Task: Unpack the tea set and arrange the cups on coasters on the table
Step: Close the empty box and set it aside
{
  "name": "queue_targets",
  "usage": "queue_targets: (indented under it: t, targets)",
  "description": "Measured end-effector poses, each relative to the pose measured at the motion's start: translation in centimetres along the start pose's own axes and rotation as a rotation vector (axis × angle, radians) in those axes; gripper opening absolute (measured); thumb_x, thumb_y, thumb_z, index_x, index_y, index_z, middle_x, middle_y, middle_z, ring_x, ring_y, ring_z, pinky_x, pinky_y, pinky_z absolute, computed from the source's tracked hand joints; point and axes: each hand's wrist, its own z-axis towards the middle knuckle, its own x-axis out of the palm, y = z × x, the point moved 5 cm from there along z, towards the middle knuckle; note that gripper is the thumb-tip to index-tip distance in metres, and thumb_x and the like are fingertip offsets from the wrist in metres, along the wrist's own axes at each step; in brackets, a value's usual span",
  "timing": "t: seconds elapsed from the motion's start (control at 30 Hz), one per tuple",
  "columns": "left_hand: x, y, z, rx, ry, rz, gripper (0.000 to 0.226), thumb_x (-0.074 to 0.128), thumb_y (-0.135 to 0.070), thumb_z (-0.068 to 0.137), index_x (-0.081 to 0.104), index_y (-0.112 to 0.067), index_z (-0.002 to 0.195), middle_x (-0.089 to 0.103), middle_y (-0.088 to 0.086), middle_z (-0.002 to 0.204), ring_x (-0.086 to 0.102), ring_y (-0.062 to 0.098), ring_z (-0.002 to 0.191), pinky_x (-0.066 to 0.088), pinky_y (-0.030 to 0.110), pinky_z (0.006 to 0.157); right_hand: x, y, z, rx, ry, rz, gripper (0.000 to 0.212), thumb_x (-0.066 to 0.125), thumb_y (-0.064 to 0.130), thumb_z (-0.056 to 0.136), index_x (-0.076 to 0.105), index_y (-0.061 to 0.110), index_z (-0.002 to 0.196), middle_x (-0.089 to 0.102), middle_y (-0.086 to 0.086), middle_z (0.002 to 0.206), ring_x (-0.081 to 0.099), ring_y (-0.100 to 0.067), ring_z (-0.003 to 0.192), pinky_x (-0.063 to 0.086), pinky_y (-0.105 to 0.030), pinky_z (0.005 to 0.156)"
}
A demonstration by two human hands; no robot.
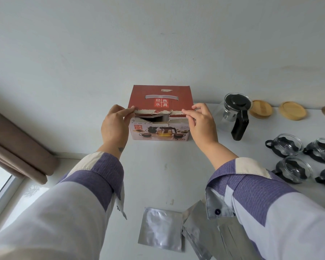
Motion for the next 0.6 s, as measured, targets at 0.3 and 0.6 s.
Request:
queue_targets:
  t: [0.3,0.6]
  targets:
    - [0.6,0.0,-1.1,0.091,0.008,0.203,0.03,0.052,-0.04,0.093,0.065,-0.024,0.115,0.047,-0.005,0.101,0.052,0.016,0.09,0.043,0.032,0.056,0.3,0.1,-0.4,-0.026,0.017,-0.102,0.029,0.052,0.004,0.09,0.07,0.013,0.11,0.057,-0.011,0.112,0.05,-0.028,0.105,0.05,-0.037,0.081]
    - [3.9,-1.0,-0.6,0.288,0.247,0.312,0.058,0.046,-0.036,0.096,0.026,-0.019,0.148,0.022,-0.002,0.156,0.013,0.014,0.145,0.021,0.031,0.115,3.0,2.7,-2.9,-0.187,0.015,-0.225,0.026,0.074,0.028,0.074,0.069,0.022,0.099,0.062,-0.006,0.111,0.055,-0.03,0.107,0.041,-0.043,0.094]
